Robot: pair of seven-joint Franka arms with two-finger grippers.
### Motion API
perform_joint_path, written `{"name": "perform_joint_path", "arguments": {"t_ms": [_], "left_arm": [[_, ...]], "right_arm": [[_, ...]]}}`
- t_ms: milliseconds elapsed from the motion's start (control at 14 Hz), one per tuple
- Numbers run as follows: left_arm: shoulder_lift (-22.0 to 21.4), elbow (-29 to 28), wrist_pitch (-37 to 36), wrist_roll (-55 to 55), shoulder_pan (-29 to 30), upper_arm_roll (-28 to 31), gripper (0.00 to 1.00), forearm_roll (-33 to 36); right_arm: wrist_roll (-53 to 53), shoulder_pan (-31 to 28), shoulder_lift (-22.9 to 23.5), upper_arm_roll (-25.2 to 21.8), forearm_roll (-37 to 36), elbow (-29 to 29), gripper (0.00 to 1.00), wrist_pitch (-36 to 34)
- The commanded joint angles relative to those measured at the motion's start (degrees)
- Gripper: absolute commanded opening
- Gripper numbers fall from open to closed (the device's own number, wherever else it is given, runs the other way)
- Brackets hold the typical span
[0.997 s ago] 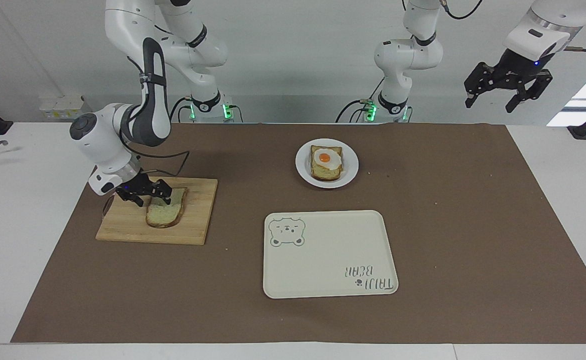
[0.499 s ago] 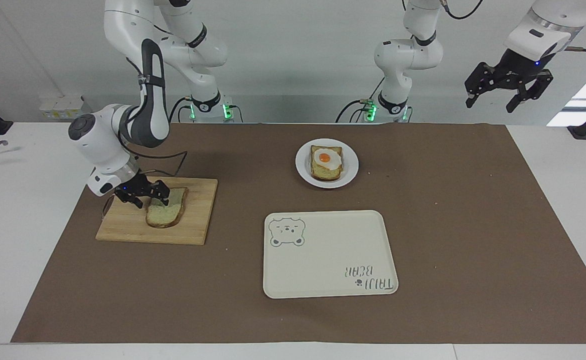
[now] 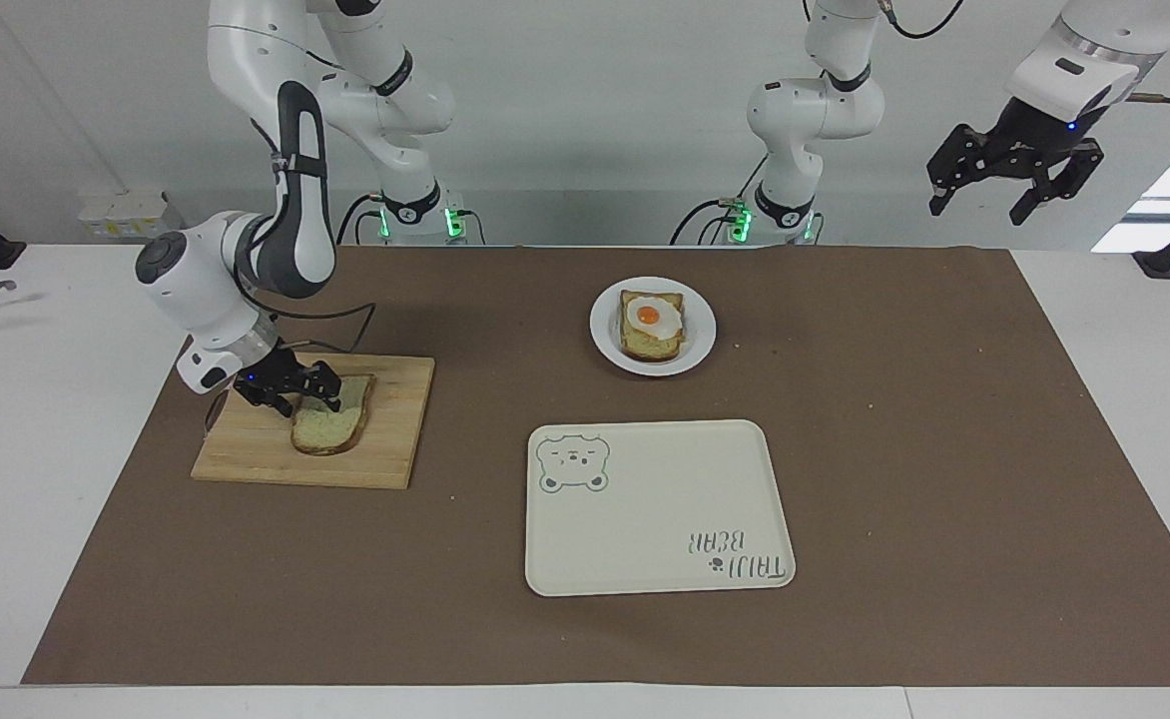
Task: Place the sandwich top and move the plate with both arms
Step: 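Reach the right gripper to the bread slice on the wooden board and grasp it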
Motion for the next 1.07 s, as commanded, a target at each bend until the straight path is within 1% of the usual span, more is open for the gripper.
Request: {"name": "perform_joint_path", "arguments": {"t_ms": [0,142,214,285,356,997], "left_arm": [[-1.5,-1.5,-0.5,-0.6,-0.7,0.4,1.0,0.0],[-1.5,-1.5,-0.6,-0.6,-0.8,0.4,1.0,0.0],[-1.5,-1.5,-0.6,-0.5,-0.8,0.4,1.0,0.0],[-1.5,-1.5,-0.6,-0.5,-0.8,0.4,1.0,0.0],[-1.5,-1.5,-0.6,-0.5,-0.8,0.4,1.0,0.0],[-1.5,-1.6,-0.6,-0.1,-0.8,0.4,1.0,0.0]], "right_arm": [[-3.6,-0.9,0.2,0.4,2.0,-0.8,0.7,1.3],[-5.5,-0.9,0.5,0.4,2.0,-0.8,0.46,1.9],[-5.5,-0.9,0.6,0.4,2.0,-0.8,0.3,1.9],[-5.3,-0.9,0.6,0.4,2.0,-0.8,0.08,2.0],[-4.7,-0.8,0.7,0.4,2.0,-0.8,0.0,2.0],[-3.6,-0.8,1.1,0.4,1.9,-0.2,0.0,1.8]]}}
